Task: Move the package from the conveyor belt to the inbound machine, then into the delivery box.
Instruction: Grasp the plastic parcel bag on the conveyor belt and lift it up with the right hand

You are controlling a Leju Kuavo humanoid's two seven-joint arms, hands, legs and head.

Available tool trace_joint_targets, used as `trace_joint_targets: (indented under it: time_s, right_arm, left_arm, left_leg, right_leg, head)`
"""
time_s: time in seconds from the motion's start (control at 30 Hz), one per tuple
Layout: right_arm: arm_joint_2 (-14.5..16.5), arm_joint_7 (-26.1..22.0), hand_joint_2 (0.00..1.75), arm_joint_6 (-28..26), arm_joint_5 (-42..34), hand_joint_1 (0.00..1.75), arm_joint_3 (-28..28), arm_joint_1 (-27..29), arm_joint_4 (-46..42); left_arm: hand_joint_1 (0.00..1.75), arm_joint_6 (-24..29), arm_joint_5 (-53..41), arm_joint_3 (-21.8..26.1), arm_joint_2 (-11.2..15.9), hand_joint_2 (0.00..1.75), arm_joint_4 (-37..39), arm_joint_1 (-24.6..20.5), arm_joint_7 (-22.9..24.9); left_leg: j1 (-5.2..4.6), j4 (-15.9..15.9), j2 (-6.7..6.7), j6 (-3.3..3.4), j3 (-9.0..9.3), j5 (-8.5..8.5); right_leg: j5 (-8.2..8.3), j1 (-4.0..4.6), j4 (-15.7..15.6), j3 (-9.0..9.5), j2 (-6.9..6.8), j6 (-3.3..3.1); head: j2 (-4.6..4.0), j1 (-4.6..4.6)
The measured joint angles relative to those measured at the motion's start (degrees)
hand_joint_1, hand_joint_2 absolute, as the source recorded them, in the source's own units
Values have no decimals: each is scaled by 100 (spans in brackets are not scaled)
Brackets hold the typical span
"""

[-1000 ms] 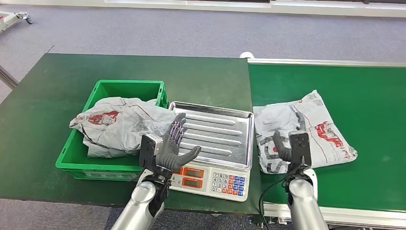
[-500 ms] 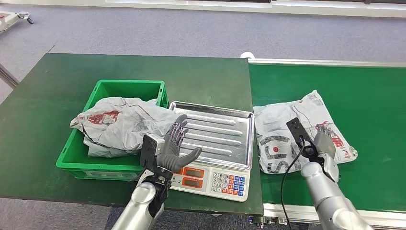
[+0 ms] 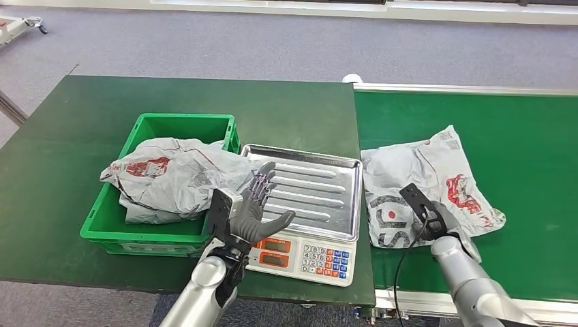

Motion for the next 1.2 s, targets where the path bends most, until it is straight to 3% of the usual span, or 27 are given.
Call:
trace_joint_targets:
  time_s: [0.23,0.37,0.53,0.73,1.0,1.2]
  right_arm:
    - [77,226,175,10,149,0,-80,96,125]
    - [124,356,175,-35,256,175,-78,131,149]
    - [185,153,175,-796,152,175,-134,273,150]
    - [296,-1008,175,-1894,-727,175,-693,513,148]
    - [323,-2327,175,-2150,-1458,175,-1506,580,114]
    - [333,-3392,175,-2291,-1674,175,-1769,468,-301]
  left_arm:
    - [0,-64,42,-89,-2,175,97,-103,-18]
    - [0,-68,69,-133,-2,175,105,-107,-18]
    - [0,-49,86,-137,-1,175,90,-97,-18]
    - [0,60,120,-137,22,175,-1,-15,-18]
    - [0,174,61,-134,31,175,-192,109,-17]
    - [0,216,1,-132,56,175,-225,142,-77]
  left_leg:
    - [0,0,-1,0,7,0]
    - [1,0,-3,1,18,-1]
    - [1,1,-16,7,25,-2]
    - [0,2,-20,7,24,-1]
    - [0,1,-19,7,16,-1]
    - [-1,2,-20,9,8,3]
  right_leg:
    - [-1,2,0,7,0,1]
    - [-2,2,-1,23,-3,2]
    - [-4,1,-2,40,-22,5]
    - [-4,1,-2,40,-29,5]
    - [-4,1,-2,32,-31,4]
    - [-1,-2,-1,28,-32,5]
  head:
    - [0,-1]
    - [0,-2]
    - [0,-1]
    - [0,-2]
    - [0,-1]
    - [0,-1]
